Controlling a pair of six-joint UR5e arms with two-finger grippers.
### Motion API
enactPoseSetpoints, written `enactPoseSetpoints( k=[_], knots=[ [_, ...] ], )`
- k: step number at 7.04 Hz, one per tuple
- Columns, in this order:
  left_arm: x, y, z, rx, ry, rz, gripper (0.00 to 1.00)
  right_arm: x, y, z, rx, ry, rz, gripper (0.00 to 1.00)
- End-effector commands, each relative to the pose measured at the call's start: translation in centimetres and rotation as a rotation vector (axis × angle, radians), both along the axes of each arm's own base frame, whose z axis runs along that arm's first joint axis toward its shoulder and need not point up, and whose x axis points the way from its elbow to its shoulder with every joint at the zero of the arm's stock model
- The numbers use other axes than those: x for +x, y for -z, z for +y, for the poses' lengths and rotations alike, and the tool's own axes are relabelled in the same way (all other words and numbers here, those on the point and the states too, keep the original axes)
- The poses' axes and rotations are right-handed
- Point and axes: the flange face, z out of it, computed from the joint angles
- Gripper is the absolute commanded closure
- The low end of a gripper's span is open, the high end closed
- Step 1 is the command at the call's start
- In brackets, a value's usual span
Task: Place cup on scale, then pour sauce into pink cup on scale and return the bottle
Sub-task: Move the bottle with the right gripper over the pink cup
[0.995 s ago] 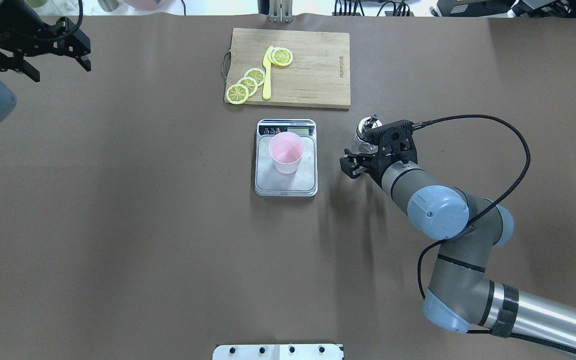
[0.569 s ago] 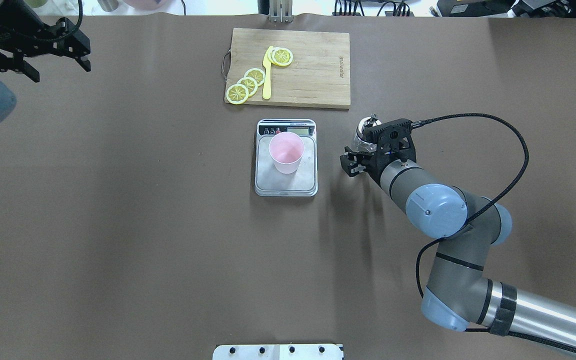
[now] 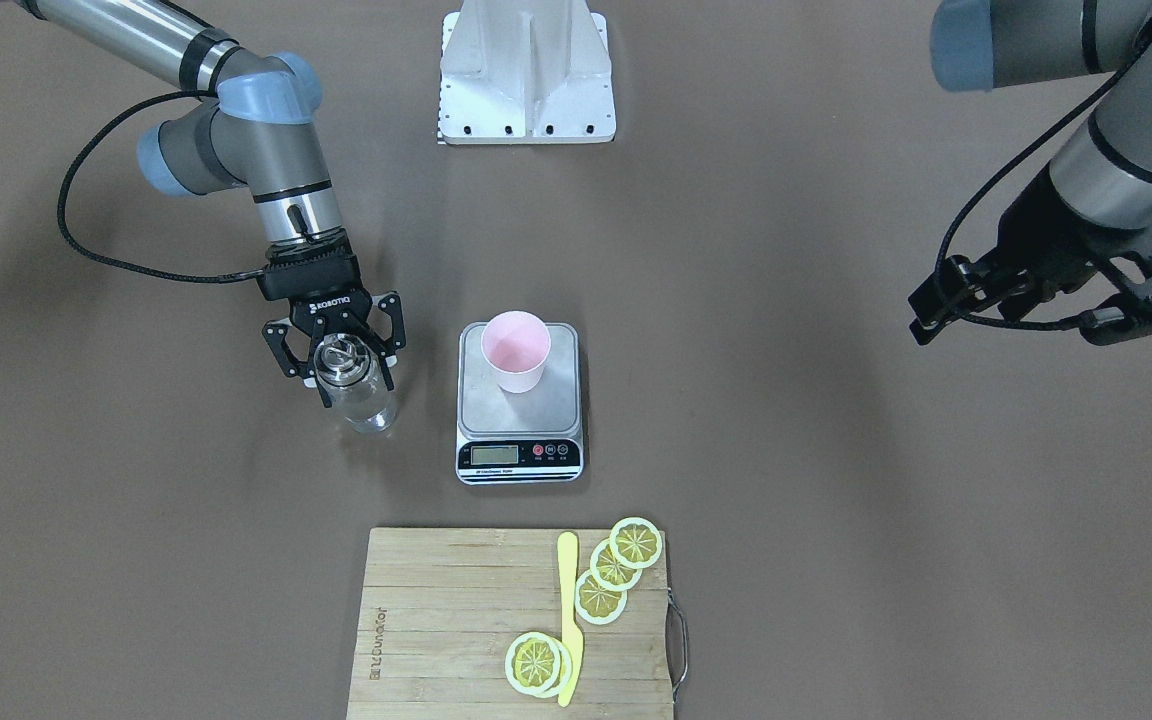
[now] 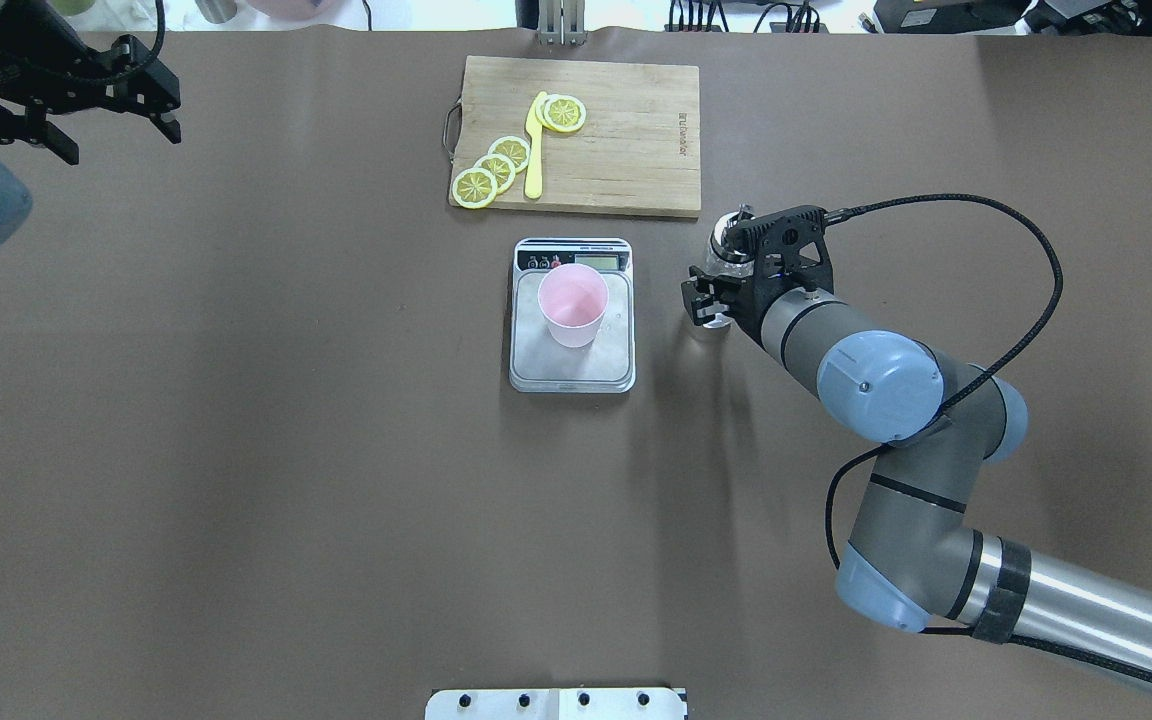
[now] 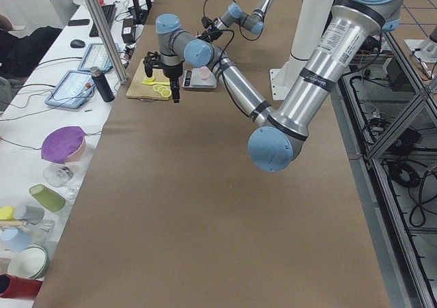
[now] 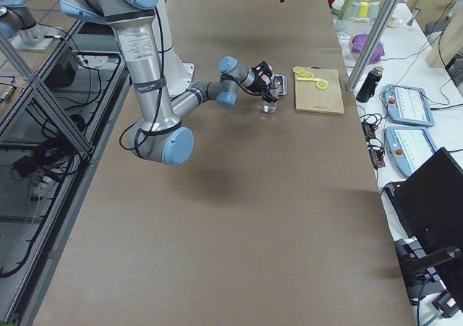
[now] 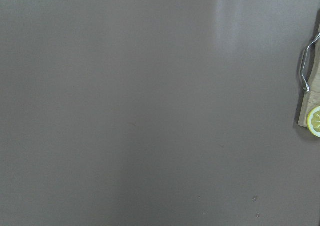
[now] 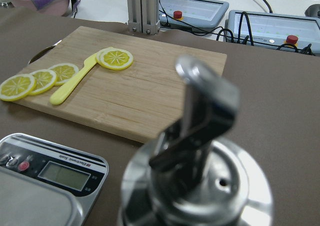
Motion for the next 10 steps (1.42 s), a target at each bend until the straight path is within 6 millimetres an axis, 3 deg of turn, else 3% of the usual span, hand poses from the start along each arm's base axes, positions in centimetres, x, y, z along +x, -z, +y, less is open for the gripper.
enactPoseSetpoints(
  k=[1,2,3,4,5,6,8,10],
  knots=[
    [0.0,-0.6,0.0,-0.009,0.000,-0.004,0.01,1.1,2.0,-0.4,0.016,-0.019,0.013,1.00],
    [0.0,-0.8,-0.1,-0.014,-0.001,-0.005,0.01,2.3,3.3,-0.2,0.063,-0.036,0.143,1.00],
    [0.0,-0.9,-0.2,-0.015,-0.002,-0.005,0.01,2.6,5.5,2.0,0.166,-0.025,0.359,1.00],
    [0.0,-0.8,-0.1,-0.012,-0.005,-0.003,0.01,0.9,7.2,4.9,0.216,-0.045,0.542,1.00],
    [-0.2,-1.3,-0.1,-0.020,-0.002,-0.008,0.01,-1.3,9.4,6.4,0.234,-0.056,0.643,1.00],
    [-0.3,-2.3,-0.1,-0.031,-0.002,-0.016,0.01,-2.7,10.2,7.6,0.253,-0.069,0.767,1.00],
    [0.1,-3.4,-0.6,-0.051,-0.004,-0.024,0.01,-3.3,9.9,7.6,0.323,-0.049,1.006,1.00],
    [0.4,-4.3,-1.3,-0.052,-0.004,-0.025,0.01,-4.5,8.1,6.8,0.358,-0.061,1.158,1.00]
  ],
)
